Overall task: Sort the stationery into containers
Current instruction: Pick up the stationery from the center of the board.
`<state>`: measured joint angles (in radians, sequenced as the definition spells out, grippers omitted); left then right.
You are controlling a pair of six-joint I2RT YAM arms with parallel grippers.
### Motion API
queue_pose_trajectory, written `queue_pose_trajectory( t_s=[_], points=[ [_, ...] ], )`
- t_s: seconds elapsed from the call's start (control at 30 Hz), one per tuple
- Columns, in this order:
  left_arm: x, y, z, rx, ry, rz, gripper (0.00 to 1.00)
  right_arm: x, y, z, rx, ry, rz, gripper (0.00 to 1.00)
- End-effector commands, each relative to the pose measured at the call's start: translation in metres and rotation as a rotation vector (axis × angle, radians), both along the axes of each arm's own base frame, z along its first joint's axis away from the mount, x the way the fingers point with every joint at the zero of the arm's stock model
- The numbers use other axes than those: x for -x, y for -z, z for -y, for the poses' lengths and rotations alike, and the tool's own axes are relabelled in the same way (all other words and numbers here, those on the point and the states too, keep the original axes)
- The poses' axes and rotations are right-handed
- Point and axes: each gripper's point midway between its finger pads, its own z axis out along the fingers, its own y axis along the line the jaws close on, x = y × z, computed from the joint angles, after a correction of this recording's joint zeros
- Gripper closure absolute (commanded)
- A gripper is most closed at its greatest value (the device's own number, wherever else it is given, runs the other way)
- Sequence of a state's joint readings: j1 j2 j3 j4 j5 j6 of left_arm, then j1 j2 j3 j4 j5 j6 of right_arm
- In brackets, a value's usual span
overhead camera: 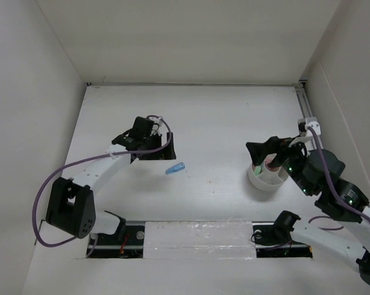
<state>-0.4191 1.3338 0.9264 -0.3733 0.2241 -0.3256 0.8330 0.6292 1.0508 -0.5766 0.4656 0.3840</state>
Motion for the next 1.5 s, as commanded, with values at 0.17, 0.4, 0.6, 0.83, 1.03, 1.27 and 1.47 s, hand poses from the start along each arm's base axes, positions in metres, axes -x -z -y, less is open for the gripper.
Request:
queue_pose_trajectory(
  t_s=[0.17, 0.4, 0.6, 0.83, 1.03, 1.27, 1.47],
  points=[
    [0.002, 0.031, 0.009, -0.024, 0.089, -0.102, 0.00, 0.029, -0.022, -0.025, -0.016, -0.252, 0.088, 0.03],
    [-0.003, 0.043, 0.007, -0.048, 0.077, -0.112, 0.00, 0.031, -0.007, -0.037, 0.032, -0.318, 0.087, 0.03],
    [-0.018, 0.060, 0.003, -0.123, 0.079, -0.131, 0.00, 0.035, -0.009, -0.040, 0.024, -0.348, 0.107, 0.03],
    [-0.007, 0.077, 0.013, -0.255, 0.144, -0.143, 0.00, 0.028, -0.012, -0.029, 0.007, -0.273, 0.105, 0.03],
    [-0.002, 0.060, 0.021, -0.184, 0.174, -0.089, 0.00, 0.029, -0.015, -0.029, -0.006, -0.270, 0.107, 0.03],
    [0.000, 0.070, 0.028, -0.183, 0.205, -0.111, 0.00, 0.029, -0.013, -0.034, 0.007, -0.293, 0.102, 0.03],
    [0.007, 0.079, 0.035, -0.230, 0.235, -0.122, 0.00, 0.028, -0.013, -0.032, 0.008, -0.284, 0.102, 0.02]
  ],
)
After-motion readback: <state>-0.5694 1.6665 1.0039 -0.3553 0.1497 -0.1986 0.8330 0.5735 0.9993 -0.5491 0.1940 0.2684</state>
